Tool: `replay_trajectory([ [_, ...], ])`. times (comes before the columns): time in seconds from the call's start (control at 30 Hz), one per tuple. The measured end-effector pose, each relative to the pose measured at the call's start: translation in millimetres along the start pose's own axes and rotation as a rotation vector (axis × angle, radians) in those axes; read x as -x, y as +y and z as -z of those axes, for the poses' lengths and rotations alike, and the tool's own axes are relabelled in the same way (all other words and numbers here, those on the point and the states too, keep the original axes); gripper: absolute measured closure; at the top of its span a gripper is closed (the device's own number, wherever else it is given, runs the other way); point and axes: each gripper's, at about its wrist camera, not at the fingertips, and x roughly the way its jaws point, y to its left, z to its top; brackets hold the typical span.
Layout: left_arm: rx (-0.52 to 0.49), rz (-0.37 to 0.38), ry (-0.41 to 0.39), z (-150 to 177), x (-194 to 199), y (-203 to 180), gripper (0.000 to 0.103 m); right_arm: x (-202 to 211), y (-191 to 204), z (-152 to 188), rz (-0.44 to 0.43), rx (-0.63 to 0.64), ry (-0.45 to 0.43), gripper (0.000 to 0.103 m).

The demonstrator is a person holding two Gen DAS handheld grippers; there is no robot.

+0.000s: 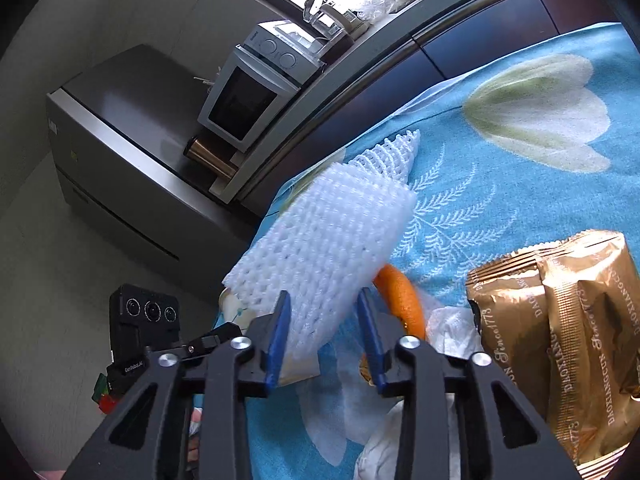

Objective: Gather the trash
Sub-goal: 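Grasp a second paper cup with the left tool while the right tool grasps a foam net, then carry the paper cup and foam net into the teal bin and open both tools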

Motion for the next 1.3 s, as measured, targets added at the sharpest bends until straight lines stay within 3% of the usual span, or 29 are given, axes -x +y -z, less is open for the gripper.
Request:
replay_trajectory([
  [0.13, -0.005, 0.002, -0.012, 3, 8, 3, 0.068, 1, 7, 2, -0.012, 0.029, -0.010, 0.092],
  [0.33, -0.015, -0.017, -0.049, 6, 27, 4, 0.070, 8, 22, 3, -0.024, 0.082, -0.033, 0.097],
  [0.7, -0.028, -0.108, -0.169, 21, 102, 15, 0.070, 7, 53, 12, -0.071, 0.171, -0.018, 0.097],
  [1.3, 0.024, -0.286, -0.345, 54, 237, 57, 0.070, -49, 115, 30, -0.178, 0.271, 0.105, 0.098],
])
